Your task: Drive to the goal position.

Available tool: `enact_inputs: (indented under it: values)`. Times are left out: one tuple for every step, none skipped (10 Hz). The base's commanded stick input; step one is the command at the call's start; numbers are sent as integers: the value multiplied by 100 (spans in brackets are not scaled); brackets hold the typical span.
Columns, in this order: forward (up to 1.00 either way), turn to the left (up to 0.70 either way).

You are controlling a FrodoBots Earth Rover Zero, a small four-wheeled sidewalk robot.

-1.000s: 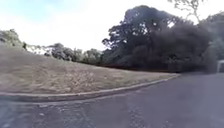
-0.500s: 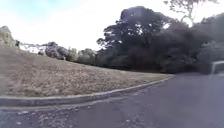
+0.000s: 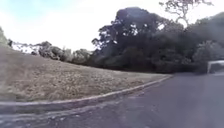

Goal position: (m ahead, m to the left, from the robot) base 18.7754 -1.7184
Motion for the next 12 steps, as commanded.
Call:
enact_inputs:
  values:
    - [70, -14]
    - [70, -14]
    - [70, -14]
    - [70, -14]
    - [70, -14]
    - [70, -14]
    - [70, -14]
    - [-70, 1]
    - [-70, 7]
    - [-70, 13]
    - [-70, 14]
    - [-70, 14]
